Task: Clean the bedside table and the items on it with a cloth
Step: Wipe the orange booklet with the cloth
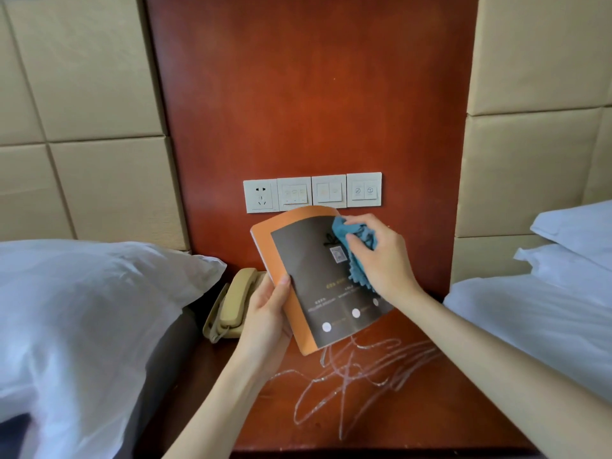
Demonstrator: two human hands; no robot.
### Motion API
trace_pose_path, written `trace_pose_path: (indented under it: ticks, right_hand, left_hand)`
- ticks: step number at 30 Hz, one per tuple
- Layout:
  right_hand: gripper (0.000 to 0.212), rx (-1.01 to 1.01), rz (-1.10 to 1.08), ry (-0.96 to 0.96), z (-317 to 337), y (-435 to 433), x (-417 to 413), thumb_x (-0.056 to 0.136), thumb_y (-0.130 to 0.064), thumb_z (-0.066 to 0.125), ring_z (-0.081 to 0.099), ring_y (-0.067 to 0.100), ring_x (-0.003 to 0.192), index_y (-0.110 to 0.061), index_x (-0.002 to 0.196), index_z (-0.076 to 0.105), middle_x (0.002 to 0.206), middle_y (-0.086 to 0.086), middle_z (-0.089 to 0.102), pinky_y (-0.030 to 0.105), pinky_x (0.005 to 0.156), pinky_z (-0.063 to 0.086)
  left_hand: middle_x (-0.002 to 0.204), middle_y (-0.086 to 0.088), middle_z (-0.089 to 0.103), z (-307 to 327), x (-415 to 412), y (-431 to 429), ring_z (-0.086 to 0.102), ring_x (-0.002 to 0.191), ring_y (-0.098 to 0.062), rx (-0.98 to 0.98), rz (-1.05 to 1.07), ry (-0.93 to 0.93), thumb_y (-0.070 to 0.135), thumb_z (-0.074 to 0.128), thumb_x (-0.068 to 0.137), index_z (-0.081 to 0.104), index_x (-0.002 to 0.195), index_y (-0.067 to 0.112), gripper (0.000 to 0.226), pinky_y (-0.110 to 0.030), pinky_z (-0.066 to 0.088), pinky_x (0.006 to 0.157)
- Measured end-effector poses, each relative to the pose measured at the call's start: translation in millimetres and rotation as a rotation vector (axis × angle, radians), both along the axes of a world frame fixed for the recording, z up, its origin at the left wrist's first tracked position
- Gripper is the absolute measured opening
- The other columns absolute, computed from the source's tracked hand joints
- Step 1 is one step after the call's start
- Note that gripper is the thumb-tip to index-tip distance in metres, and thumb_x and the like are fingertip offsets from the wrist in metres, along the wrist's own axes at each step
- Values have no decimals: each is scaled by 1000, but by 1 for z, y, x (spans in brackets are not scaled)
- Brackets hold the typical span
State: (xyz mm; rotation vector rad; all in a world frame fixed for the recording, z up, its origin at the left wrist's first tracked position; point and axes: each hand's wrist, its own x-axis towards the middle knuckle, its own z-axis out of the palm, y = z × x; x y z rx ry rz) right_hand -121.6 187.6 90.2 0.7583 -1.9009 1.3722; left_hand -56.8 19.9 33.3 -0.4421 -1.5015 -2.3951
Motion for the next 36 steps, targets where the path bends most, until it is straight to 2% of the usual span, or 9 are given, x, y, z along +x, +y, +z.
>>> trace_pose_path:
  ticks: [5,8,13,17,21,25,29,31,36]
  right_hand:
    - [9,-247,-110,-232,-8,4,-19,88,-9,59,66,15,78,-16,87,64,80,-3,68,19,63,50]
    - [8,-282,-131,-239,-3,-2,-17,88,-9,58,65,15,78,-15,88,64,81,-2,68,12,56,47]
    - [17,-48,-38,-32,8,-25,12,88,-6,60,61,-7,83,-20,97,64,95,-8,67,1,67,40]
    - [21,217,122,132,3,-46,34,82,1,63,58,11,110,-9,100,66,117,1,66,12,95,39]
    - [22,434,260,192,4,-51,36,81,3,64,55,13,117,-5,102,66,120,5,65,20,101,39]
    - [22,288,148,100,15,-43,20,85,-3,64,62,13,103,-15,103,67,114,3,68,17,90,44]
    - [13,83,20,-108,17,-27,-3,87,-10,63,63,5,81,-19,95,66,93,-3,70,6,63,44]
    - [10,-7,-21,-224,12,-18,-14,87,-12,62,65,7,78,-20,92,66,87,-5,69,11,60,47]
    - [13,-249,-38,-521,-2,-15,-30,86,-8,57,69,29,89,-15,85,68,87,8,72,42,75,55]
  left_hand:
    - [111,-9,71,-3,3,2,69,96,-21,-64,-6,-31,24,45,96,68,110,26,26,-37,58,80]
    - [111,-8,72,-1,4,1,69,97,-22,-71,5,-36,22,43,98,69,108,27,28,-39,57,83]
    - [112,-7,71,4,5,3,69,97,-21,-84,33,-34,20,44,98,65,114,23,26,-37,58,79]
    - [112,-6,71,5,7,11,68,101,-20,-96,59,-22,17,41,100,60,120,20,28,-33,57,78]
    - [117,-6,69,5,10,10,65,109,-19,-98,83,-11,15,39,101,58,123,21,30,-32,55,83]
    - [114,-8,70,1,14,8,67,104,-25,-104,39,-35,17,43,99,62,118,19,28,-35,57,82]
    - [119,-5,69,-4,19,3,64,110,-23,-156,28,-30,19,44,98,64,116,25,28,-36,54,90]
    - [119,-3,69,-4,21,0,64,110,-21,-186,22,-15,22,46,96,67,114,28,28,-34,54,91]
    - [118,-4,69,-5,21,-2,63,112,-24,-199,36,-32,23,47,95,66,114,26,27,-40,51,95]
